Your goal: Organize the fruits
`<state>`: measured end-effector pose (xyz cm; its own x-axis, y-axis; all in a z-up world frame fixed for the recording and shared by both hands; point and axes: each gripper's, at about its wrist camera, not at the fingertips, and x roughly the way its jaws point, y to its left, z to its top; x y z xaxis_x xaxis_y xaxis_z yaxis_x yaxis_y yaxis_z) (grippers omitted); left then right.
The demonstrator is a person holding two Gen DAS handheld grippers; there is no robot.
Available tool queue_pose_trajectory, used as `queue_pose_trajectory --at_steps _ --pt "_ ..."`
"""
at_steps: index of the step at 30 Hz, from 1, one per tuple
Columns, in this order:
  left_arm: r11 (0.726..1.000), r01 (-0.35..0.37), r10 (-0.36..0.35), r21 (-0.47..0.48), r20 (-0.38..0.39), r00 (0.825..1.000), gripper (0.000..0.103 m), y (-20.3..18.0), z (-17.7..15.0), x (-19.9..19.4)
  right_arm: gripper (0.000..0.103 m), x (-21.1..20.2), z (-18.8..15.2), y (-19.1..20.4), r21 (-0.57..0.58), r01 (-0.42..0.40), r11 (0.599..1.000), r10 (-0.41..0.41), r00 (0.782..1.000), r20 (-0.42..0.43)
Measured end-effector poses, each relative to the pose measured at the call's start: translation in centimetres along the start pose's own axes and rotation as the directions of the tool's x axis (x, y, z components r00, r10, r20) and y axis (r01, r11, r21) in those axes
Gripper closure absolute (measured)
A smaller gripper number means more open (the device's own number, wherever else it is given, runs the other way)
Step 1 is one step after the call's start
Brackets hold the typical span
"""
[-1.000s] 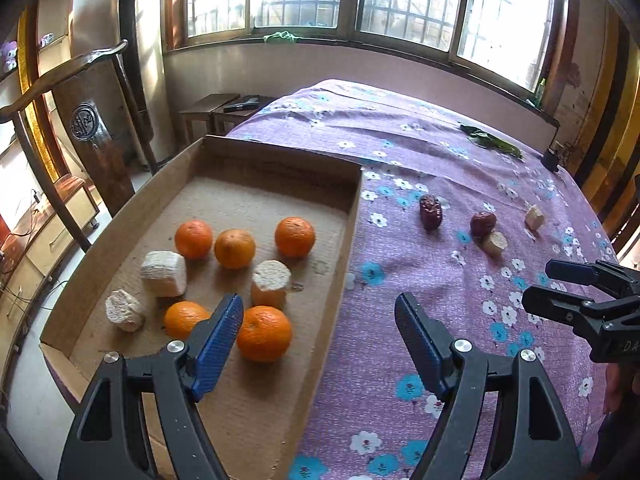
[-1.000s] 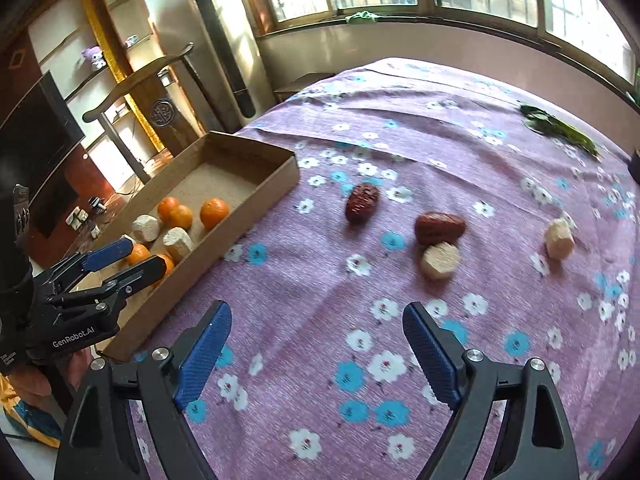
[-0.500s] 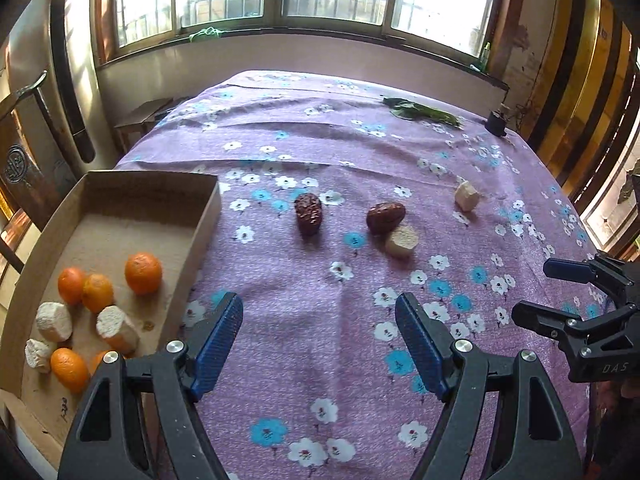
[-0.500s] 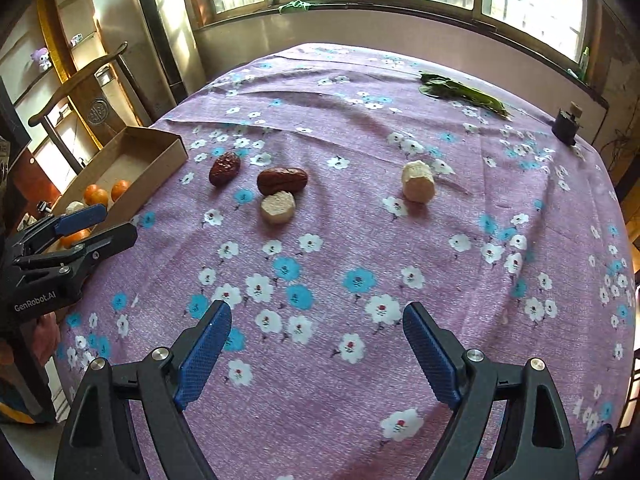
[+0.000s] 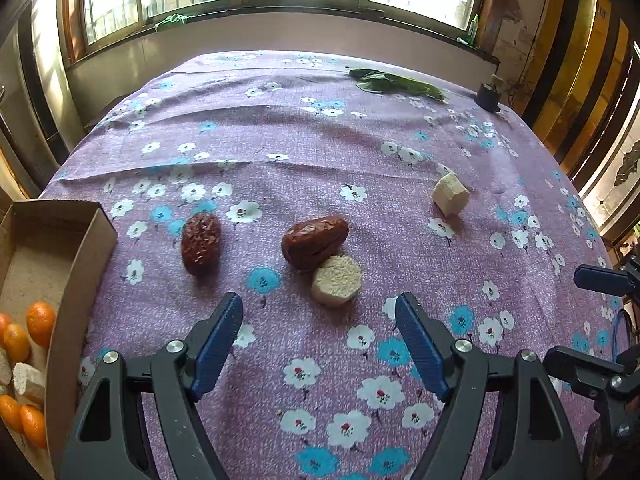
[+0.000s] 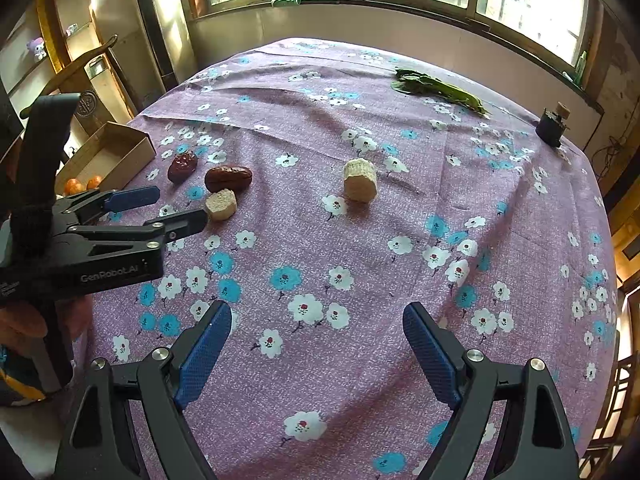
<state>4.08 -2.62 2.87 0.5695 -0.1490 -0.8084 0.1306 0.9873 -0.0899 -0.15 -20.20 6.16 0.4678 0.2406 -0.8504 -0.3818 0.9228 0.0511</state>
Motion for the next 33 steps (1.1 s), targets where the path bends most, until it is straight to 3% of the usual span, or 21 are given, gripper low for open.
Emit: queue_pose_trajectory --at_steps 2,4,6,9,15,22,30,31,32,33 --pt "1.000 -0.002 0.002 0.016 -0.015 1.000 0.026 -0.5 0.3 1.2 0.012 0.1 0.2 -0.3 -0.002 -0.005 1.000 0.005 1.000 0.000" --pt "1.000 -0.013 0.013 0.022 -0.030 0.999 0.035 -0.6 0.5 2.2 0.012 0.3 0.3 -0.5 -0.004 -0.011 1.000 0.011 1.000 -0.004" --pt "0.998 -0.039 0.040 0.045 -0.017 0.999 0.060 -0.7 0.6 2.6 0.012 0.6 0.4 -0.7 -0.004 -0.014 1.000 0.013 1.000 -0.008" --pt "0.998 -0.013 0.014 0.054 -0.016 1.000 0.075 -0.6 0.7 2.6 0.012 0.9 0.8 -1.0 0.004 -0.024 1.000 0.024 1.000 -0.010" --pt "0.999 0.009 -0.008 0.034 -0.013 1.000 0.076 0.4 0.3 1.1 0.012 2.1 2.8 0.2 -0.001 -0.062 0.998 0.062 0.998 -0.001" --pt "1.000 -0.016 0.016 -0.009 0.019 1.000 0.076 3.1 -1.3 -2.1 0.012 4.4 6.5 4.5 -0.074 -0.116 0.990 0.118 0.993 0.026" --pt "0.997 -0.031 0.034 -0.069 0.042 0.999 0.076 6.9 -2.9 -4.7 0.013 9.7 9.4 7.7 -0.037 -0.173 0.984 0.173 0.985 0.007" --pt "0.997 -0.033 0.036 -0.072 0.043 0.998 0.076 7.2 -3.0 -4.9 0.015 10.4 9.6 8.0 -0.042 -0.160 0.986 0.160 0.987 0.001" --pt "0.997 -0.034 0.038 -0.075 0.044 0.998 0.076 7.6 -3.1 -5.1 0.025 11.2 9.7 8.2 -0.045 -0.152 0.987 0.151 0.988 -0.016" --pt "0.996 -0.036 0.040 -0.078 0.045 0.998 0.076 7.9 -3.2 -5.4 0.042 11.8 9.7 8.4 -0.044 -0.160 0.986 0.158 0.987 -0.042"
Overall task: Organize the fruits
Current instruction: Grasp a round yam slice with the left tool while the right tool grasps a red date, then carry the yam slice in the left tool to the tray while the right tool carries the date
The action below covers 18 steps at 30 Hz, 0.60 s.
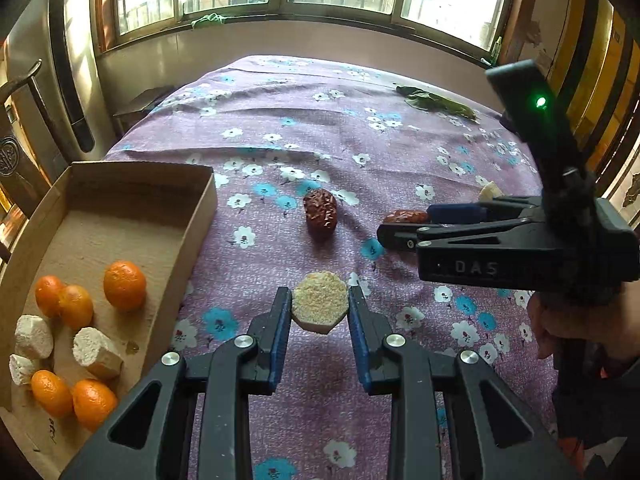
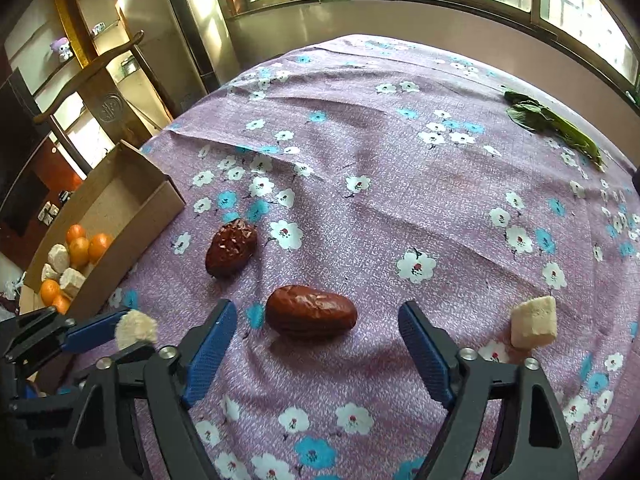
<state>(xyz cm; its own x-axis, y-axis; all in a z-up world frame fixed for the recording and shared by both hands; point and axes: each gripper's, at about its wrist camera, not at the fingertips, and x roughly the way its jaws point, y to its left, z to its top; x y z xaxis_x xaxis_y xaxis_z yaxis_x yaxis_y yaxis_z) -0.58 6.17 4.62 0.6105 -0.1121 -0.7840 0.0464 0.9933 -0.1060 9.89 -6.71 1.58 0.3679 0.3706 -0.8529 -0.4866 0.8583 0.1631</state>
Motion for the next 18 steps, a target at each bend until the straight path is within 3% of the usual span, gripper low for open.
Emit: queue_pose_trajectory --at_steps 2,7,18 --pt "1.000 -0.005 0.005 -0.009 0.008 1.000 0.076 0.7 -0.1 -0.5 0.049 -0.2 -0.1 0.5 -0.027 0.014 1.000 -0.014 1.000 0.025" --pt "0.999 -0.002 0.003 -0.035 0.020 1.000 0.076 1.9 -0.3 -1.3 0.049 -1.9 -1.1 0.6 -0.014 0.031 0.999 -0.031 0.999 0.040" --pt "0.998 -0.047 0.049 -0.044 0.044 0.998 0.076 2.7 -1.3 -2.8 0.049 -5.7 -4.0 3.2 0.012 -0.048 0.999 0.047 0.992 0.113"
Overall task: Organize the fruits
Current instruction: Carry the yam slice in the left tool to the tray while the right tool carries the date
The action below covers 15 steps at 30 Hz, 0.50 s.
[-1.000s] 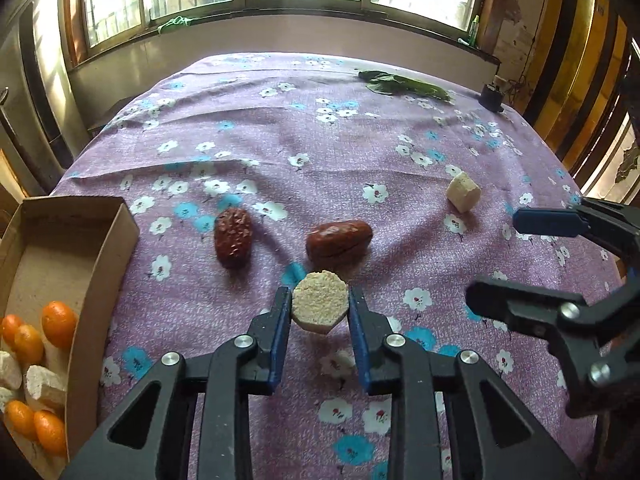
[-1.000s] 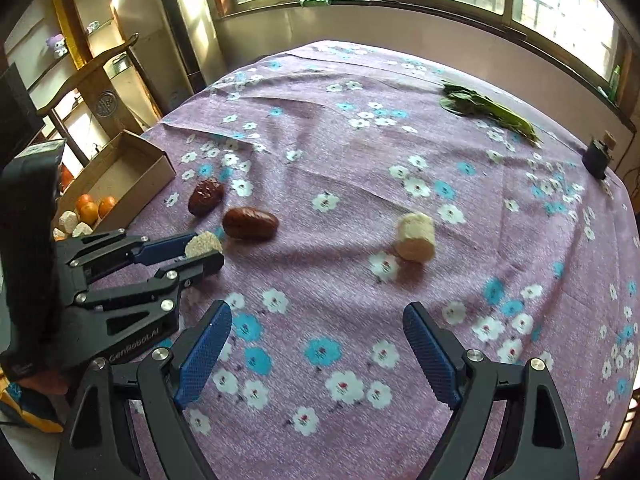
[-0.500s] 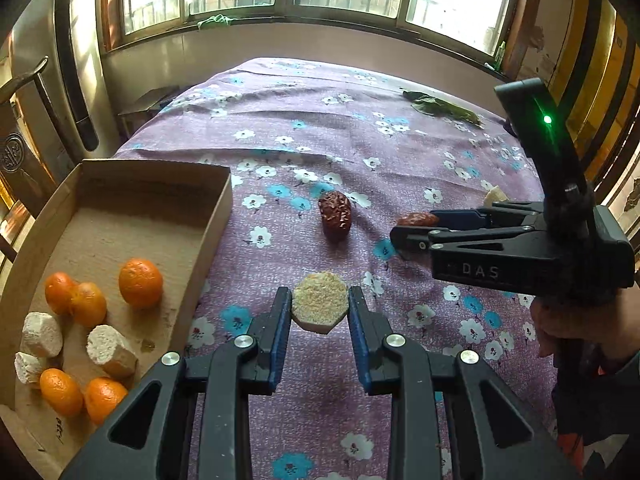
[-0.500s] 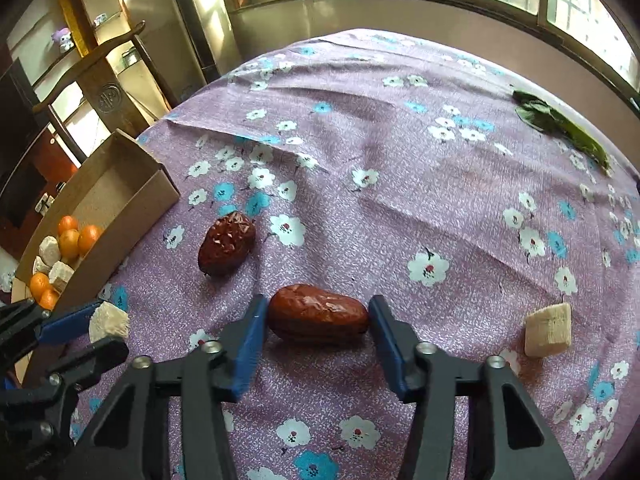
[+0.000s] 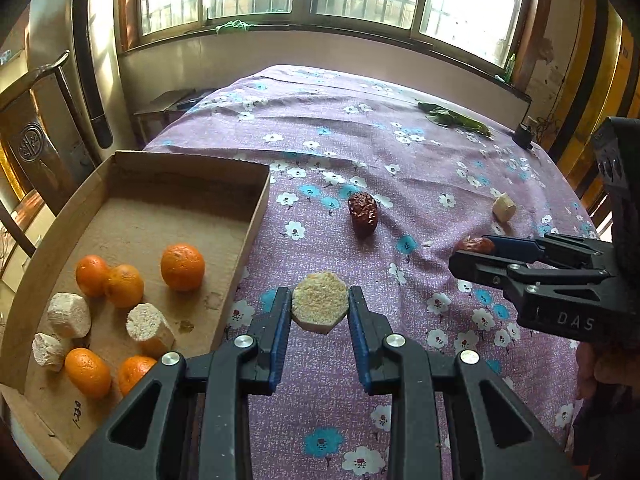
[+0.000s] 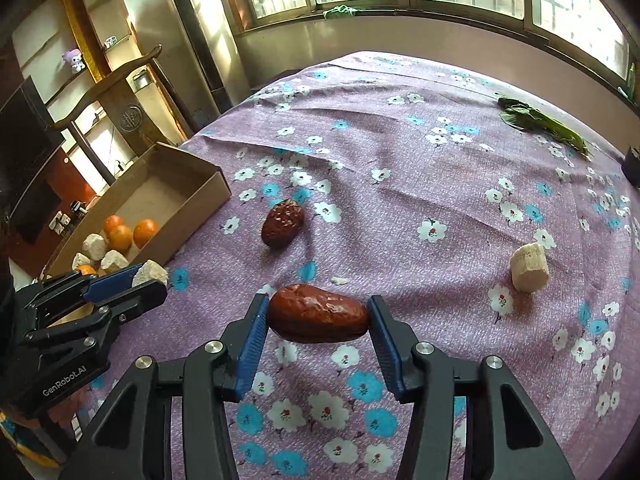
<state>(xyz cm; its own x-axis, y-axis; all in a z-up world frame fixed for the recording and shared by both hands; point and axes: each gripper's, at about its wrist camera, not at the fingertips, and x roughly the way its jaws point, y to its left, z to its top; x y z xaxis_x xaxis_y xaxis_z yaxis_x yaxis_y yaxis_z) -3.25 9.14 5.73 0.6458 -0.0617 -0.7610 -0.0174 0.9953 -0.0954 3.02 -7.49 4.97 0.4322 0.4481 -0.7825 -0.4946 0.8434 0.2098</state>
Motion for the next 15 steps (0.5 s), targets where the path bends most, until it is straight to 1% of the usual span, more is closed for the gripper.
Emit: queue_pose_trajectory --at_steps 7,15 --pt "0.999 -0.052 0.053 -0.013 0.042 0.998 0.076 1.9 -0.7 -2.3 0.049 -0.2 -0.7 3.8 -0.054 -0.054 0.997 0.054 0.999 0.002" --pt "0.991 -0.109 0.114 -0.075 0.063 0.991 0.076 5.9 -2.1 -4.6 0.048 0.0 -0.2 9.0 -0.151 -0.101 0.983 0.103 0.995 0.006"
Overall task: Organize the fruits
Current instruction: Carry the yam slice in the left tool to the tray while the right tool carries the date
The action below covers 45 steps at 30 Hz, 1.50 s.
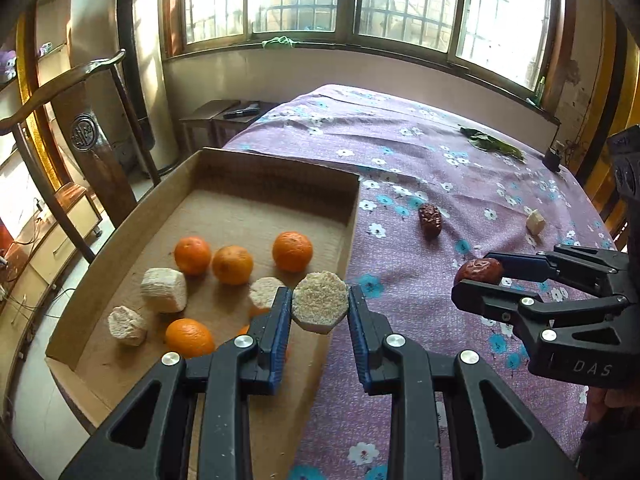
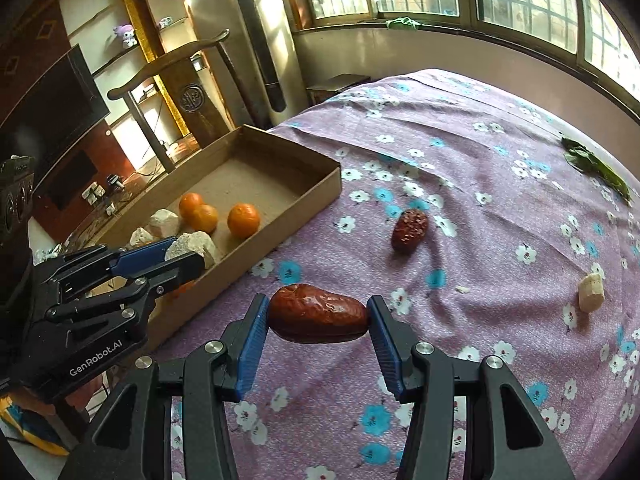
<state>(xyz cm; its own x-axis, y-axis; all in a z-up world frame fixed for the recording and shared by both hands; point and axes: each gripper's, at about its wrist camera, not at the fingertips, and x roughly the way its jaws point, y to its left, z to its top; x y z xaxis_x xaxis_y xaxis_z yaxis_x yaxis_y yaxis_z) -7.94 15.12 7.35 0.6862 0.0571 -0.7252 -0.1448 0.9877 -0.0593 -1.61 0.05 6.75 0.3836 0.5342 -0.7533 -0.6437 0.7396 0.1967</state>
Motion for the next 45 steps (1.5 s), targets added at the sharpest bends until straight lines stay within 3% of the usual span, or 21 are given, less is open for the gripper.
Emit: queue_pose_trajectory --at_steps 11,17,35,45 --pt "0.989 -0.095 0.095 -0.112 -0.004 0.996 0.076 7.5 -1.0 -1.4 0.048 2.6 2.1 5.3 -0.114 -0.053 0.992 0.050 0.998 -0.033" --pt "0.983 -0.115 0.112 -0.144 -0.028 0.993 0.076 9.5 -1.7 -0.9 0.048 5.1 3.1 6.8 -0.144 -0.081 0.986 0.072 0.995 -0.070" --pt "0.984 -0.120 0.117 -0.130 -0.029 0.993 0.076 9.5 -1.4 0.6 0.048 12.9 10.0 6.4 -0.113 -0.071 0.991 0.059 0.993 -0.105" --pt "0.987 -0.111 0.109 -0.117 -0.026 0.994 0.076 8.5 -0.5 1.6 0.048 16.2 10.5 6.3 -0.083 -0.097 0.992 0.083 0.985 -0.151"
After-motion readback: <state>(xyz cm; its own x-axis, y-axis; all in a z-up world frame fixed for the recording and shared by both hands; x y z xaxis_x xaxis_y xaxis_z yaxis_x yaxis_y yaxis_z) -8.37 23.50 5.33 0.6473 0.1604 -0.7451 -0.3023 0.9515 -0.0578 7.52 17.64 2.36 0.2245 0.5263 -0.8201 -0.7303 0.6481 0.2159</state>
